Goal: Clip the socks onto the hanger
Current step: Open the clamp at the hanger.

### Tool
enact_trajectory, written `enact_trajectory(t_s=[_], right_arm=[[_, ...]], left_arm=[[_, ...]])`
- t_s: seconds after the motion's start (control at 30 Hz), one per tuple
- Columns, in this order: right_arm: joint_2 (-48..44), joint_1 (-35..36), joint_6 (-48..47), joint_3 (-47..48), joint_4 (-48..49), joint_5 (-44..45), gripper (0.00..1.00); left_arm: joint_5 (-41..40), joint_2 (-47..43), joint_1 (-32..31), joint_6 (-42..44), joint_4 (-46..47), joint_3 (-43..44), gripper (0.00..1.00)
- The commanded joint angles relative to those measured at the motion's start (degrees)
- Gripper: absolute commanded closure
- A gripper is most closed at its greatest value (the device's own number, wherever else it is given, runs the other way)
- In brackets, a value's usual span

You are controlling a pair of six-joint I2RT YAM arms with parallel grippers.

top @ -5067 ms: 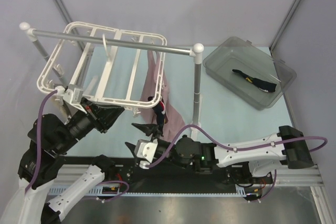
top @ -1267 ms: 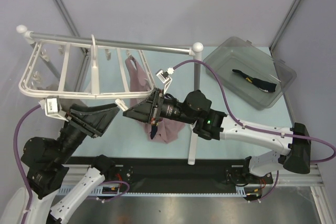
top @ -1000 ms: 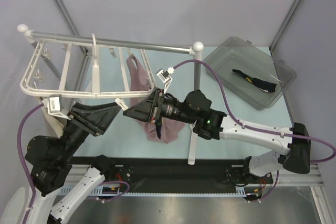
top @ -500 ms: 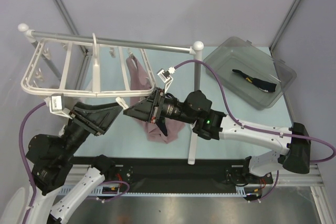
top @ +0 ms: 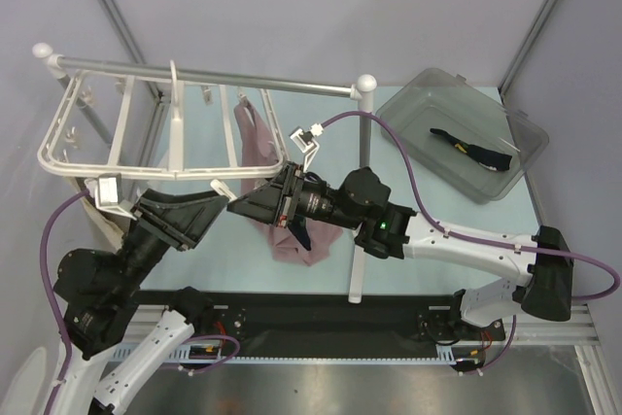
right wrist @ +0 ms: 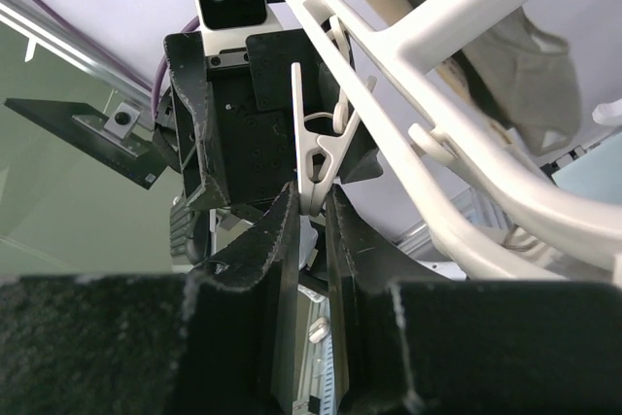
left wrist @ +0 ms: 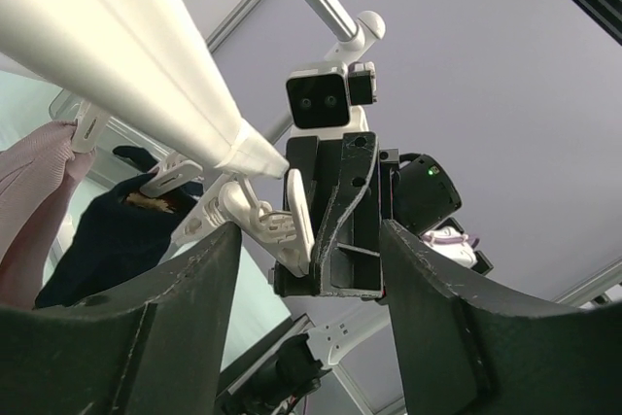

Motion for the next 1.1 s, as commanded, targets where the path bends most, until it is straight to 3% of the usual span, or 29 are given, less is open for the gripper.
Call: enact_trajectory(t_s=[0.0,0.37,0.5,0.63,0.8,1.0,1.07], right_arm=[[-0.2,0.7,2.7,0.0,5.2,-4.2,1.00],[-0.8,0.6,2.6,-0.6,5.1,-4.3,1.00],[-0.5,0.6,2.8,-0.6,5.7,-4.6,1.00],[-0.4,0.6,2.8,-0.8,6.1,-4.7,1.00],[-0.2,0.5,2.6,-0.7,6.2,-4.5,1.00],[0.5,0.4,2.7,-0.5,6.4,-4.7,1.00],[0.6,0.4,2.6,-0.5,6.4,-4.8,1.00]], left_arm=[[-1.4,1.5,-0.2,-1.9,1.8,-0.6,0.37],[-2.7,1.7,-0.2,-1.5,1.9,-0.9,0.49],[-3.1,1.7,-0.2,-1.4,1.8,-0.7,0.48],[-4.3,1.7,-0.2,-1.3,1.1,-0.7,0.40],[-5.1,1.8,-0.2,-1.7,1.3,-1.2,0.43],[-6.8,2.6,-0.2,-0.9,-0.1,-0.6,0.61],[-6.8,3.0,-0.2,-0.3,-0.7,-0.4,0.78]])
